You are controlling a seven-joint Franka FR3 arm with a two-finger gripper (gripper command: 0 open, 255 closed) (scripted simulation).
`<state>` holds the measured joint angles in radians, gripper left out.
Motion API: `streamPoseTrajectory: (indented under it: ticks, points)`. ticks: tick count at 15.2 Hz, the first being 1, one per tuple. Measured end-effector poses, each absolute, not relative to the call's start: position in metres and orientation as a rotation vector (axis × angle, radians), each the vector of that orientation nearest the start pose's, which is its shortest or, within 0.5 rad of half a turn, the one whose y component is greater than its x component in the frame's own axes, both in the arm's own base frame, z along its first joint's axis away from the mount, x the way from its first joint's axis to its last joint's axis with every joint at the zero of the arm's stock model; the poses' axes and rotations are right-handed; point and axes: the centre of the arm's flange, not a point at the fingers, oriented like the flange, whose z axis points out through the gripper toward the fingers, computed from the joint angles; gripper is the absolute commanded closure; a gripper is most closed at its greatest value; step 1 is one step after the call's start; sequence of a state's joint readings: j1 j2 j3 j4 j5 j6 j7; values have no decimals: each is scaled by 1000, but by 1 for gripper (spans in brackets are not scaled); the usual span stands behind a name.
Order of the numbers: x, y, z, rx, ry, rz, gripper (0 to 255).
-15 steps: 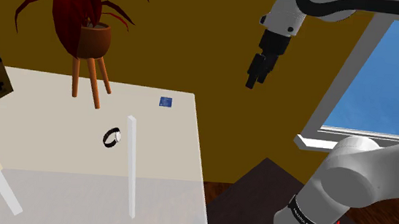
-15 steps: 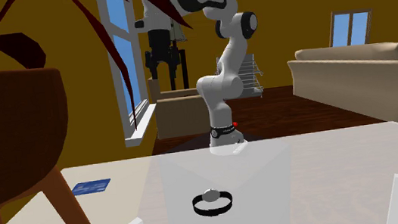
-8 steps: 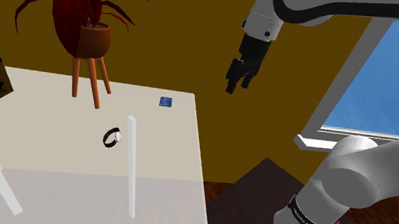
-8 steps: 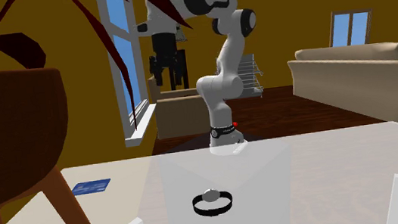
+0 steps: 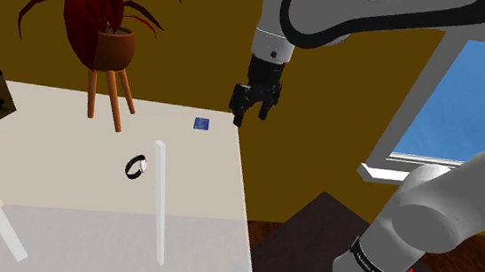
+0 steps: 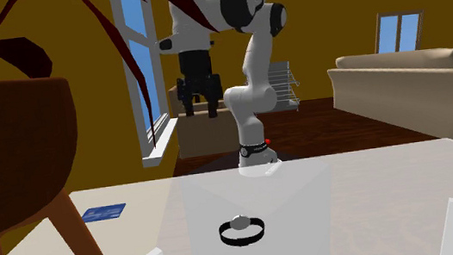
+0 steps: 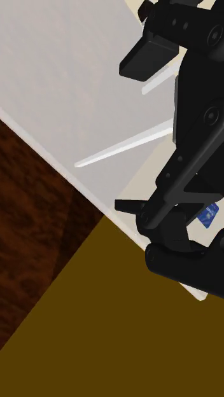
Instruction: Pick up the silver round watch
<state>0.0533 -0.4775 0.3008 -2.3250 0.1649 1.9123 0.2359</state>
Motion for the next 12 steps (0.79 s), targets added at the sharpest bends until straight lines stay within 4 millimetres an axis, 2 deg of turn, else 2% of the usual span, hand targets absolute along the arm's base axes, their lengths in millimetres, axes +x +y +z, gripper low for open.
streamPoseTrajectory:
  ticks: [6, 9, 12]
  points:
    - [424, 232, 494, -3104, 32, -52, 0]
    - [445, 261, 474, -3101, 76, -44, 0]
    - [466, 294, 462, -3097, 120, -38, 0]
